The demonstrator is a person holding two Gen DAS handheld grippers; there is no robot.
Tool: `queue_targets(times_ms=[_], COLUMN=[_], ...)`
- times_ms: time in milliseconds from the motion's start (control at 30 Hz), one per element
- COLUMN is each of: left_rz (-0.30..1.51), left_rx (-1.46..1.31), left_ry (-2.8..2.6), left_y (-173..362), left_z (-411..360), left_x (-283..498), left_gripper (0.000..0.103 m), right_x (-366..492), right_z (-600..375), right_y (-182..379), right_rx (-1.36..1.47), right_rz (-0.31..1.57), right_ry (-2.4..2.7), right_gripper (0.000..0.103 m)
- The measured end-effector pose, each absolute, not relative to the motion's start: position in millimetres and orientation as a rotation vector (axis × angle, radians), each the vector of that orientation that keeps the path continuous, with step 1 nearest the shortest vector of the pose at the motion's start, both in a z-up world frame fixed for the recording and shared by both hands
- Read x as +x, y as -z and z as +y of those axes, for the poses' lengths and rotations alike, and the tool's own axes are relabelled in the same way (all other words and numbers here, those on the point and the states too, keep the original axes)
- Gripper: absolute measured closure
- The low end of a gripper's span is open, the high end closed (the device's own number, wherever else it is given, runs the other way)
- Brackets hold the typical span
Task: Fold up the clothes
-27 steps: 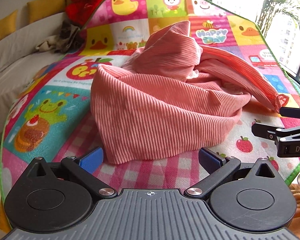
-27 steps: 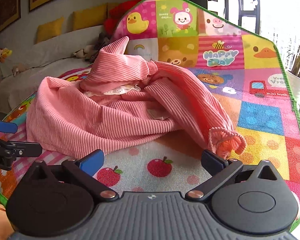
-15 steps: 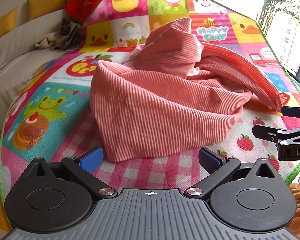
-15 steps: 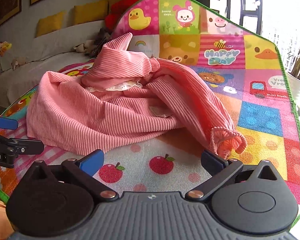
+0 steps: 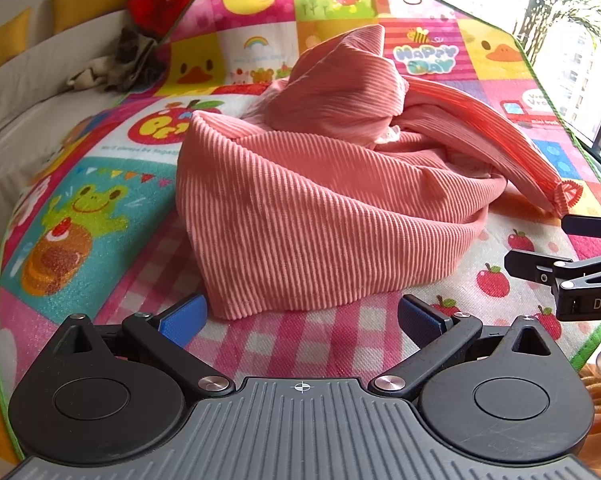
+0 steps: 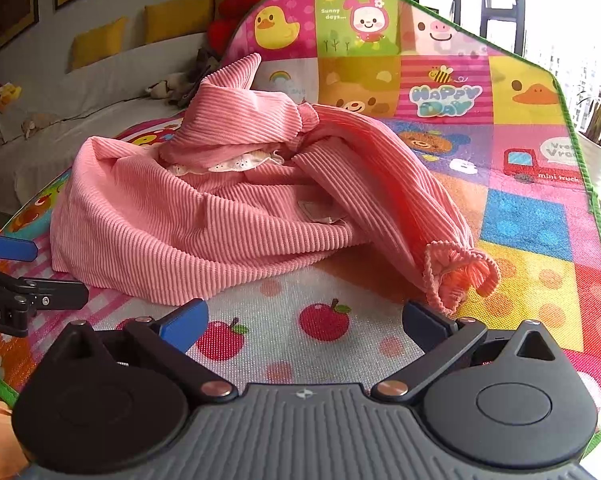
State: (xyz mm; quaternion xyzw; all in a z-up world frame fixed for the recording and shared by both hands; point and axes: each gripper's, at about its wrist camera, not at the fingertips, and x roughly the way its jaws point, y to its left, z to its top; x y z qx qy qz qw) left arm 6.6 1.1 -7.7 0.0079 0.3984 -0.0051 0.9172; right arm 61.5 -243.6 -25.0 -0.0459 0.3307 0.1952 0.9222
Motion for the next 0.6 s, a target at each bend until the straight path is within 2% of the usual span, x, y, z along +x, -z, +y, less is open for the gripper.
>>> queue_targets(times_ms=[600], left_rz=[0.834], left_rx=[0.041], left_ry=[0.017], left_y=[9.9], left_z=[-0.8], left_x=[8.8], left_gripper=[0.0], right_x=[63.5], right_z=[-244.7], right_y=[27.5], right_rx=[-0.086], right_rz=[0.699], right_ry=[-0.405], right_gripper=[0.0])
